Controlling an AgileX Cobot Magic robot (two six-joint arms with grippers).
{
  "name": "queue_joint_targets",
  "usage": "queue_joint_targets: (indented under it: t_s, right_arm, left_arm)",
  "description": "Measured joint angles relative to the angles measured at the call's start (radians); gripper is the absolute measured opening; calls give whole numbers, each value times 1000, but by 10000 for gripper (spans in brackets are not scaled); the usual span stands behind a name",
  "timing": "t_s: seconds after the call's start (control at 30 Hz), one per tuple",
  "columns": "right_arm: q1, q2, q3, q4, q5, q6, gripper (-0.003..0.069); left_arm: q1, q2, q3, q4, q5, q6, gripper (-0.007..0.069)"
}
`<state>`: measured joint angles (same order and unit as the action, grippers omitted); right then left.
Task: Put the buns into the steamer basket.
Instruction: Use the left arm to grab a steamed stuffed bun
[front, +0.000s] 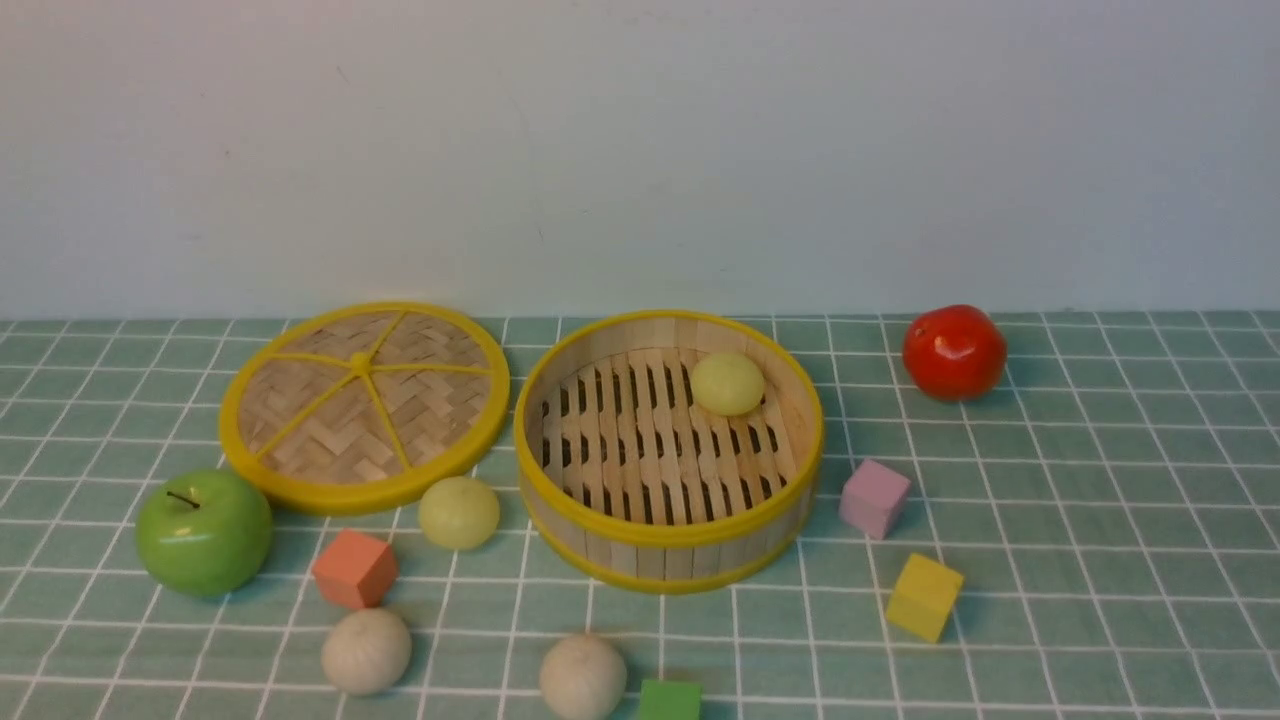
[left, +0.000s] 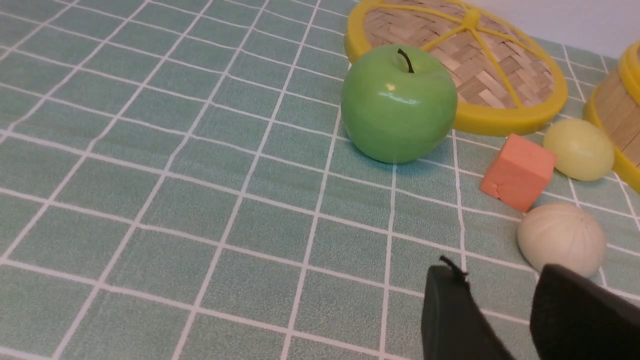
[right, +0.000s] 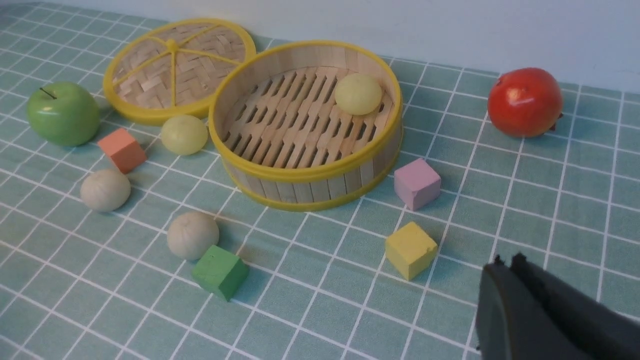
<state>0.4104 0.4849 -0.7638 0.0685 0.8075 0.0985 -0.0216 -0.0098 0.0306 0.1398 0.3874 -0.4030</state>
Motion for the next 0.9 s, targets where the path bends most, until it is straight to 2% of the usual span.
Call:
queue_joint_targets:
  t_s: [0.07, 0.17, 0.33, 0.43, 0.6, 0.77, 0.9]
  right_arm:
    - [0, -13, 1, -8, 0, 0, -10]
    - [-54, -48, 1, -15, -1, 0, -9]
    - [-357, -94, 40, -74, -25, 0, -3]
    - [-472, -153, 144, -116, -81, 0, -2]
    - [-555, -333, 393, -139, -191, 0, 1]
    - [-568, -478, 601, -144, -222, 0, 6]
    - [-568, -495, 674, -148, -315, 0, 10]
  left_arm:
    - [0, 0, 0, 0, 0, 0, 238]
    - [0, 0, 0, 0, 0, 0, 238]
    - [0, 0, 0, 0, 1, 0, 238]
    - [0, 0, 0, 0, 1, 0, 238]
    - [0, 0, 0, 0, 1, 0, 238]
    - [0, 0, 0, 0, 1, 0, 238]
    - [0, 0, 0, 0, 1, 0, 238]
